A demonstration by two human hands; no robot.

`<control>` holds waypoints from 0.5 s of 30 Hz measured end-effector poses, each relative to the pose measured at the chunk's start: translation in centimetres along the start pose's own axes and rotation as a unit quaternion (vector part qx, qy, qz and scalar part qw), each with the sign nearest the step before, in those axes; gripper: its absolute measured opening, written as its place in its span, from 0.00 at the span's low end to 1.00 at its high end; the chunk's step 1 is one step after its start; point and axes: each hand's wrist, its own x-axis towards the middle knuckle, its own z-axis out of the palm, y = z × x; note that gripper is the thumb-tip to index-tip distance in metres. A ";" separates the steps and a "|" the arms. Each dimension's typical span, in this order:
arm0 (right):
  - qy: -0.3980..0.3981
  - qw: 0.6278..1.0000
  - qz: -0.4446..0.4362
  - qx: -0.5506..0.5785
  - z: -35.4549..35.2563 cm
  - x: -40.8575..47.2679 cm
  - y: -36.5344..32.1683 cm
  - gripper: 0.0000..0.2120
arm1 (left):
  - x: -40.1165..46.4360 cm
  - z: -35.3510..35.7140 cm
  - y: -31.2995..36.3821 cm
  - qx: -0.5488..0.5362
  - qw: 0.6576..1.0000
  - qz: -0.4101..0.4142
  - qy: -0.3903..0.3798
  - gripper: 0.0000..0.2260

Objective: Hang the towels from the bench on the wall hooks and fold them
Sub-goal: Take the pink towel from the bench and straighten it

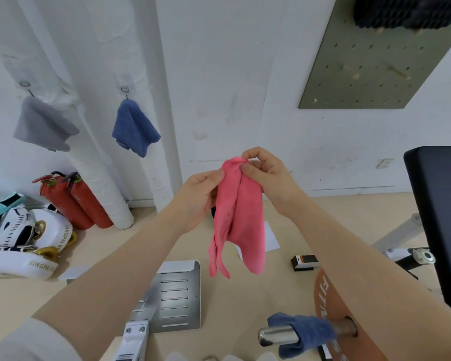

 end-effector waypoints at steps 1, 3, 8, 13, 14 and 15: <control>-0.005 1.000 0.004 0.021 -0.1 -0.1 0.1 0.08 | 0.0 0.1 0.1 -0.009 1.000 -0.007 0.009 0.11; -0.009 0.998 0.013 0.062 -0.3 -0.2 0.1 0.08 | 0.0 0.2 0.3 -0.025 0.999 -0.024 0.010 0.11; 0.005 0.999 0.016 0.039 -0.7 -0.4 0.3 0.10 | -0.2 0.8 0.0 -0.053 0.995 -0.076 -0.034 0.16; 0.037 0.999 0.007 -0.025 -0.6 -0.2 0.8 0.10 | 0.2 1.3 0.3 -0.020 0.997 -0.075 -0.032 0.10; 0.038 0.999 0.007 -0.030 -0.7 -0.2 0.9 0.10 | 0.3 1.4 0.4 -0.015 0.997 -0.078 -0.026 0.09; 0.037 0.999 0.006 -0.032 -0.7 -0.2 0.9 0.11 | 0.4 1.4 0.5 -0.010 0.997 -0.080 -0.018 0.08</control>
